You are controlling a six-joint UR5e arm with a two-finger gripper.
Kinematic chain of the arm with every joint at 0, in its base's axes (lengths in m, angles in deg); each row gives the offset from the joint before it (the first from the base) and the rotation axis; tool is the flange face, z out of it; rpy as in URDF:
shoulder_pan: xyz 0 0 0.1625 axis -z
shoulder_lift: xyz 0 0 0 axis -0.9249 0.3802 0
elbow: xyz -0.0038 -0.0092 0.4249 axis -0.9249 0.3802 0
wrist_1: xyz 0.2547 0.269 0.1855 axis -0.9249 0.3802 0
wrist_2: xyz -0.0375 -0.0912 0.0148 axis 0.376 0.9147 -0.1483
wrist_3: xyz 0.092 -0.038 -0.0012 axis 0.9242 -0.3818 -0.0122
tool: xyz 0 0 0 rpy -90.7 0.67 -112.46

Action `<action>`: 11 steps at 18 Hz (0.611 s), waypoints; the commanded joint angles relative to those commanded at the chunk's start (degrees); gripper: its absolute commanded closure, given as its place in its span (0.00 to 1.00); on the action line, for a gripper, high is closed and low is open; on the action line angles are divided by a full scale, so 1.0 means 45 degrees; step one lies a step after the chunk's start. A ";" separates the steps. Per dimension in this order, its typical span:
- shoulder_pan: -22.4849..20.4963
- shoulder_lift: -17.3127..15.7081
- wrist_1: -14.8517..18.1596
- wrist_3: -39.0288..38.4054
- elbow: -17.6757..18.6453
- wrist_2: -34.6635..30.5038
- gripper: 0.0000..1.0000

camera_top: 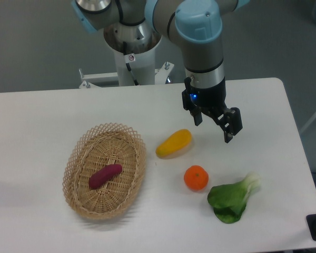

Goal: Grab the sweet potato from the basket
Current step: 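Move the open gripper over the basket toward the purple sweet potato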

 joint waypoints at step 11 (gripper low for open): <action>0.0389 -0.0625 -0.0760 -0.2240 0.1522 0.0505 0.00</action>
